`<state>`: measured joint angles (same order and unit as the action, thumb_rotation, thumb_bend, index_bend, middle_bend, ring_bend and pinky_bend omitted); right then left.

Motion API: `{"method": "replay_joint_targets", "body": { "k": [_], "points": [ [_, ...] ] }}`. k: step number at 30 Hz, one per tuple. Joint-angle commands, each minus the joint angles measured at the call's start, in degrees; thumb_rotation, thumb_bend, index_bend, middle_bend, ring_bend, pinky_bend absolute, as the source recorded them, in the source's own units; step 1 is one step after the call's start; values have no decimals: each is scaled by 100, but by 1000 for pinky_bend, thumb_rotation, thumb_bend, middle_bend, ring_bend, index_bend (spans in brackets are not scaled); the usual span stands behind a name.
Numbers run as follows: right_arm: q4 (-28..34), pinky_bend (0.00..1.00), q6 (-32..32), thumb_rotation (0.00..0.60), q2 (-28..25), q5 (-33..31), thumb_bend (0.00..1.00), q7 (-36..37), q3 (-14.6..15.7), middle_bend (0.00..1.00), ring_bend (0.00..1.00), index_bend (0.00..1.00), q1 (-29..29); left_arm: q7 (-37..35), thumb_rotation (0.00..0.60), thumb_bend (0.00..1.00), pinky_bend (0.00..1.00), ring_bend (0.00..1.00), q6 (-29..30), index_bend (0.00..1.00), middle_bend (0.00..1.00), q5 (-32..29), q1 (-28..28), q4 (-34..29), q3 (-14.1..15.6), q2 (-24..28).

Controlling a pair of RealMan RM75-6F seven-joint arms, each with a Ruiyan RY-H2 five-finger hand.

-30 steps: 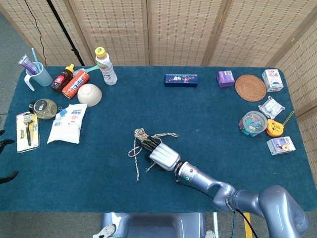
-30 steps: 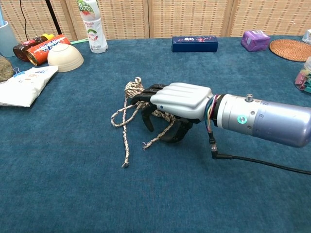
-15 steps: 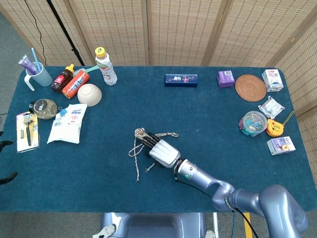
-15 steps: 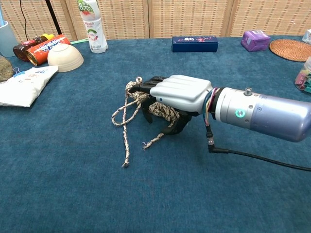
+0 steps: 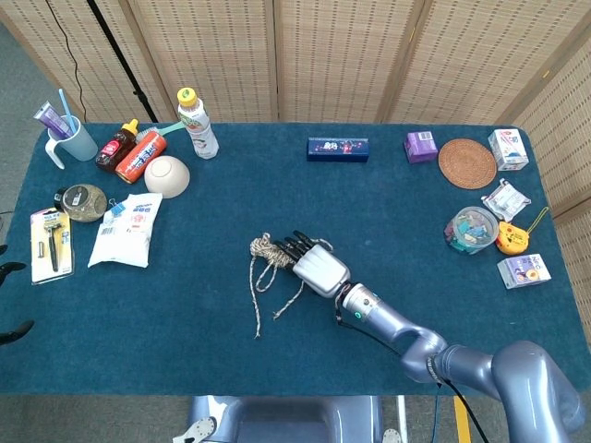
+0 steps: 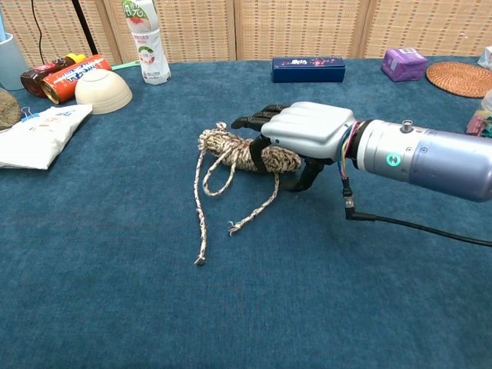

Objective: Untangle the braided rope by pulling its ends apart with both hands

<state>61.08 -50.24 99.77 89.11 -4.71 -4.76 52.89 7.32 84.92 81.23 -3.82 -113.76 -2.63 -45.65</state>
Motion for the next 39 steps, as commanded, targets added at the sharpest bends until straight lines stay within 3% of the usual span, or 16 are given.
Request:
{"method": "replay_joint_targets", "body": {
  "k": [1,7,19,39],
  "points": [
    [-53,0,48,600,-94,-121,346,-104,-60,0,0,436,-22,3,600,70,0,5,3,261,117,12,-1,-8,0,-3],
    [113,0,41,600,-281,-224,347,-174,-72,0,0,437,-86,11,600,70,0,5,-15,261,117,43,-17,-14,1,-22],
    [1009,0,-130,600,-597,-13,346,-171,123,0,0,443,-181,-27,600,70,0,5,-43,261,117,56,-25,25,8,-45],
    [961,0,124,600,-302,-49,346,-375,191,0,0,447,-90,-138,600,70,0,5,-46,261,117,97,13,101,52,-21]
  ]
}}
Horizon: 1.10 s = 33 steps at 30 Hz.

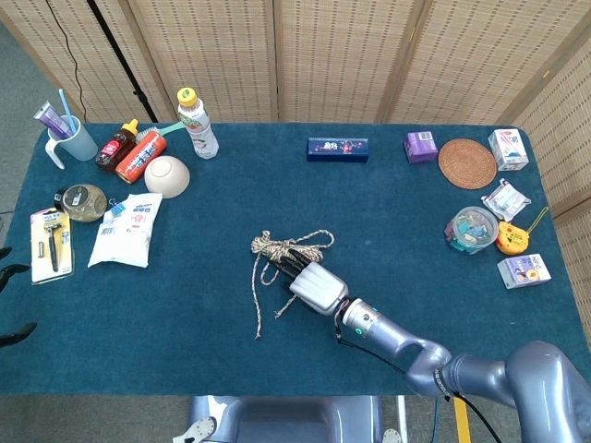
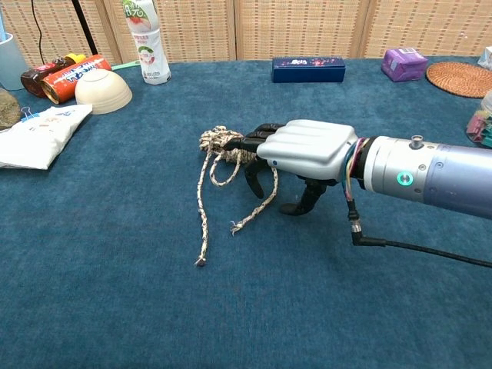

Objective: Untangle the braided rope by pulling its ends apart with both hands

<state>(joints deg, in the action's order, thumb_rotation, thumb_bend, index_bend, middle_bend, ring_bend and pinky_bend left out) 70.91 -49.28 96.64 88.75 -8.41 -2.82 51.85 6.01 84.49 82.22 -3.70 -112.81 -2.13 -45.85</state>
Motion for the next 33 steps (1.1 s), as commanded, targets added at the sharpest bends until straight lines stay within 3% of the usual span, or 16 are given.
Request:
{"method": "replay_joint_targets", "body": {
  "k": [1,33],
  "points": [
    [-29,0,44,600,15,-19,346,-4,-5,0,0,448,20,-12,600,70,0,5,-5,261,117,-3,2,11,3,-4],
    [1,0,179,600,106,-25,346,-423,75,0,0,458,93,-154,600,70,0,4,-33,261,117,15,11,106,12,4]
  ]
}}
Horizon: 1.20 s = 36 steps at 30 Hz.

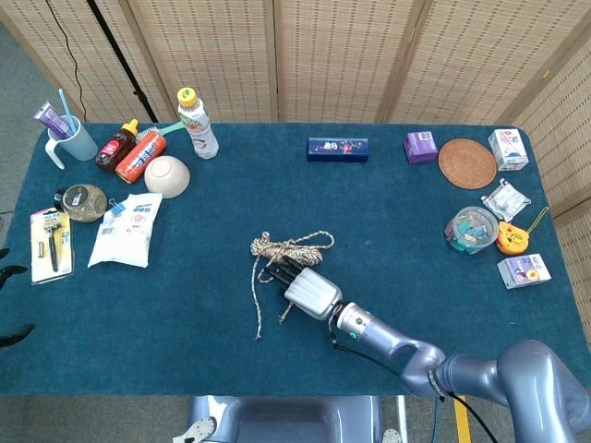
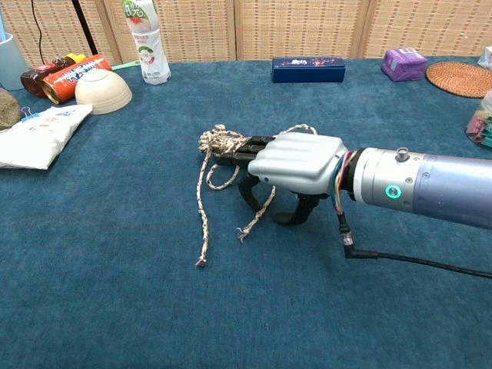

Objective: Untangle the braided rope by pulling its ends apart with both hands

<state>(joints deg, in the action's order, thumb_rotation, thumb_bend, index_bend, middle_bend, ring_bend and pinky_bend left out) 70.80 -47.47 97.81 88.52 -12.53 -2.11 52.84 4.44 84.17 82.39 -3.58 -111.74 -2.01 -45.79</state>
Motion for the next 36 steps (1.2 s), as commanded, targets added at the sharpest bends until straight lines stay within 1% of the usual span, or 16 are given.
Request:
{"method": "replay_joint_targets", "body": {
  "k": [1,13,36],
  "points": [
    [22,0,-8,600,-19,-4,346,-18,3,0,0,460,-10,3,600,70,0,4,-2,261,117,-4,-2,-3,-2,-2],
    [102,0,-45,600,-80,-13,346,-37,63,15,0,478,-89,72,600,71,0,4,-39,262,117,28,-39,-45,-4,-22],
    [66,0,33,600,27,-49,360,-40,8,53,0,505,-43,37,600,70,0,0,-20,261,117,29,-21,-34,3,16]
  ]
}}
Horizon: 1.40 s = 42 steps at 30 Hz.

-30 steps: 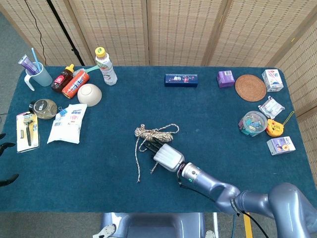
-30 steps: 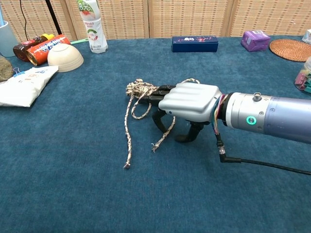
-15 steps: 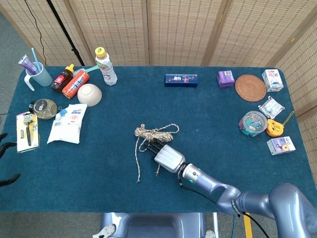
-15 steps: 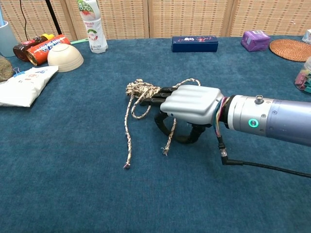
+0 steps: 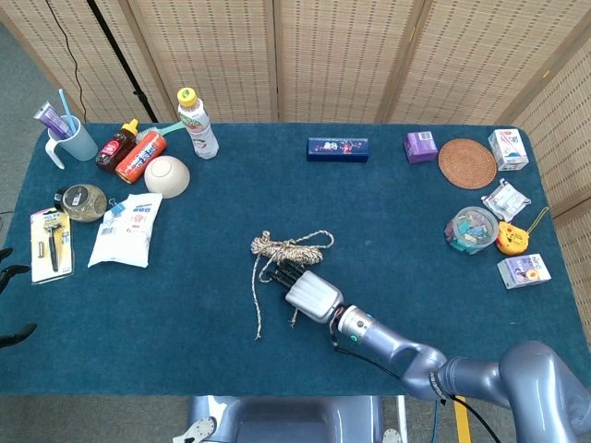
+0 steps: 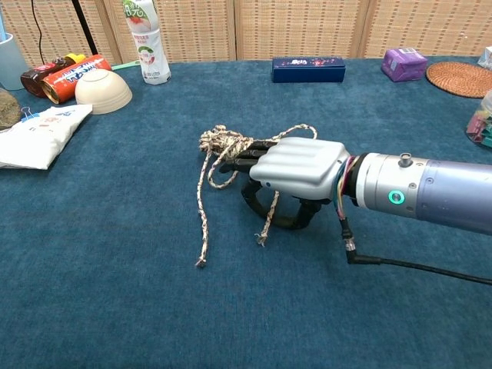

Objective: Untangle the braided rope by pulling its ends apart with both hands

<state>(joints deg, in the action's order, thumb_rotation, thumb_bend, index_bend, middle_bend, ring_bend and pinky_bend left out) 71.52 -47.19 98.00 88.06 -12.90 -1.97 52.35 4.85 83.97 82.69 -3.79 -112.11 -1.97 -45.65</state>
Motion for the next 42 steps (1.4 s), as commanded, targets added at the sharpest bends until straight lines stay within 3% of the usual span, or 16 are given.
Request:
{"method": "replay_joint_targets", "body": {
  "k": [1,22,42],
  "points": [
    [-12,0,9,600,17,-4,362,-5,-9,57,0,509,10,-8,600,70,0,0,2,261,117,-6,2,5,-1,2],
    [-47,0,9,600,78,-21,425,6,-25,110,0,554,15,-34,600,70,0,0,0,262,117,-18,9,49,3,-23],
    [-4,0,-70,600,95,-16,426,11,-52,155,0,594,-7,-15,600,70,0,0,21,261,117,-11,-14,49,-33,-23]
  ]
}}
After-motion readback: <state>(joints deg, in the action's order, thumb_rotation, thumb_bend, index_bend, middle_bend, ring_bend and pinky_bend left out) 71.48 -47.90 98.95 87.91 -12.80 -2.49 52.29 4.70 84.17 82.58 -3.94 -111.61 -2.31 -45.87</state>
